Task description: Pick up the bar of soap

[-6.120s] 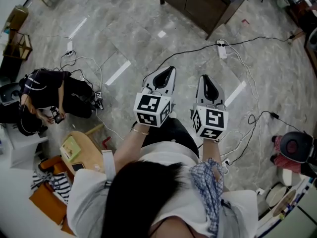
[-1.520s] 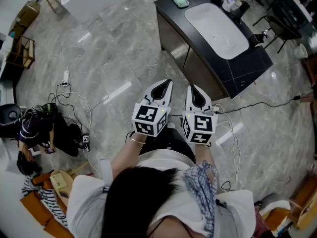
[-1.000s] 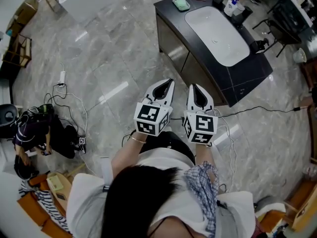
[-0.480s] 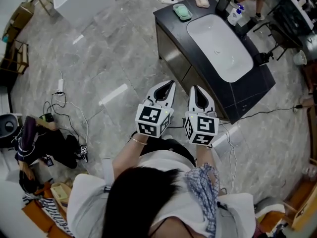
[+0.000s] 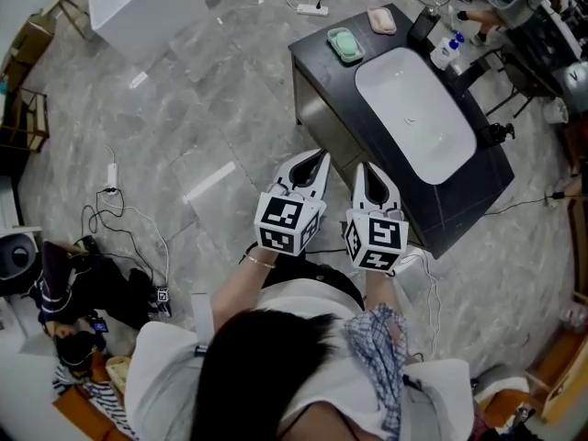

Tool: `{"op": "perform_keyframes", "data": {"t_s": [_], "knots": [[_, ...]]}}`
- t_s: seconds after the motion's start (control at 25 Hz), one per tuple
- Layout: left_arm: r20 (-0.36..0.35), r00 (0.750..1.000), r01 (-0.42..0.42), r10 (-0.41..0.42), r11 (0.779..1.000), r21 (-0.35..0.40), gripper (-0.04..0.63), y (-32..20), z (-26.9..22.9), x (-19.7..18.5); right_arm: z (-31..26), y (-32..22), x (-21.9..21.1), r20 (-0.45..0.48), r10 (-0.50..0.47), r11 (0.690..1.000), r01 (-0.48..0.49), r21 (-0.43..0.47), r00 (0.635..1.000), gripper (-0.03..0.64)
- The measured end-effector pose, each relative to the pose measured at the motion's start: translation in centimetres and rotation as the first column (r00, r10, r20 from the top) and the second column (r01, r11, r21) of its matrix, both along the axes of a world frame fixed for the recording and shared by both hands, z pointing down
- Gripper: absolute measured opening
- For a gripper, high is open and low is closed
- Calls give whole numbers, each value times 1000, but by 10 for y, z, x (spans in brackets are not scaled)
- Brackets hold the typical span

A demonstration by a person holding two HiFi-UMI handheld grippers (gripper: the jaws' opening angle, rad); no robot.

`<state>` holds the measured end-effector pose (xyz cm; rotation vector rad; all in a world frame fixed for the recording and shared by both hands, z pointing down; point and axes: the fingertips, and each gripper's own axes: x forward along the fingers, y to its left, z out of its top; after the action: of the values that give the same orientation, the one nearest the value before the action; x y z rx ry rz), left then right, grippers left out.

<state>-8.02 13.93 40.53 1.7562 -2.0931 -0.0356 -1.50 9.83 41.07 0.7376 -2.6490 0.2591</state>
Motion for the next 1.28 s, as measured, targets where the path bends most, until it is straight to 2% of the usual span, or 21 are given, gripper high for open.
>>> {"op": "perform_keyframes", "data": {"t_s": [0.52,0.8,1.28], "knots": [[-8,998,-58,58,998,-14,11,-40,7,-89,4,-36,-90,-8,50,999,-50,-7,999,15],[-13,997,-78,78,997,-9,10,-54,10,-118,7,-51,-112,0,90,996,-90,-13,996,15],[11,996,-91,91,996,2,11,-73,5,-143,7,-80,-131,-4,102,995,-102,-19,995,15]]}}
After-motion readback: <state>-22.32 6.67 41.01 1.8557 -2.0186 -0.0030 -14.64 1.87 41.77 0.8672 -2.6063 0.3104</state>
